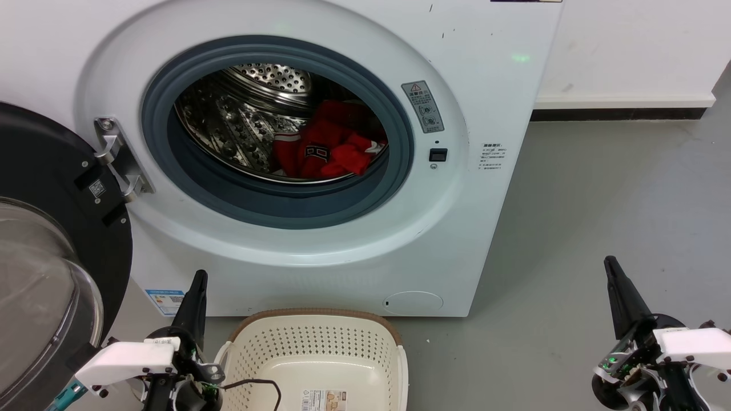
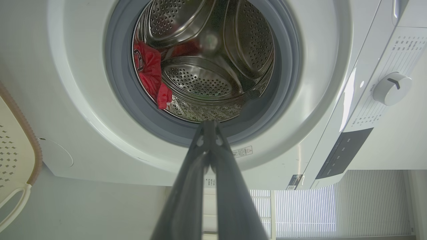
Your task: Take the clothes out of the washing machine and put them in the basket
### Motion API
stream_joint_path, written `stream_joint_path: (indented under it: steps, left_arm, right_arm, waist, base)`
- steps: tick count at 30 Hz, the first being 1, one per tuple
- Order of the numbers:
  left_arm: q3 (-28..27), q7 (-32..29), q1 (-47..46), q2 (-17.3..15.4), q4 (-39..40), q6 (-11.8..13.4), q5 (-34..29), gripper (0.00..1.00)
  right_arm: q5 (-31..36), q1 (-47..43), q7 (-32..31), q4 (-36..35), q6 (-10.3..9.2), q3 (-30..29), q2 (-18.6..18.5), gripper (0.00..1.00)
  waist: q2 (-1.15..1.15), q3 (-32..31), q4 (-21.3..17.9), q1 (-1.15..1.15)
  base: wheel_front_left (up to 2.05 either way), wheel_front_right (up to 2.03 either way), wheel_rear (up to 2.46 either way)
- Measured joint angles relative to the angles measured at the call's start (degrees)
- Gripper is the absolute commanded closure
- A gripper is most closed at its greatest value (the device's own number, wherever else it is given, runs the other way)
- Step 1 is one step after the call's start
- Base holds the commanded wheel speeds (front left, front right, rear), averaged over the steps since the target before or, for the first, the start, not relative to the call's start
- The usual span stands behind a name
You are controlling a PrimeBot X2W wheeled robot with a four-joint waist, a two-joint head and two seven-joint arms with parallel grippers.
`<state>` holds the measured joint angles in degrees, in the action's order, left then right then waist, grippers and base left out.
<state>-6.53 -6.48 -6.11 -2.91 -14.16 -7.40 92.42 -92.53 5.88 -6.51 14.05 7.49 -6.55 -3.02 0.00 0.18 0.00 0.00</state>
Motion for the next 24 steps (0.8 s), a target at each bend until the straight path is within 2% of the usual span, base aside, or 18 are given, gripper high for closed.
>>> stream_joint_path:
  steps: [24]
  left_arm:
    - [0.0, 0.0, 0.0, 0.0, 0.0, 0.0, 0.0, 1.0]
  right_arm:
    - [0.0, 0.0, 0.0, 0.0, 0.01, 0.0, 0.0, 1.0]
  waist:
    - [0.0, 0.0, 0.0, 0.0]
  base:
    - [0.0, 0.0, 0.0]
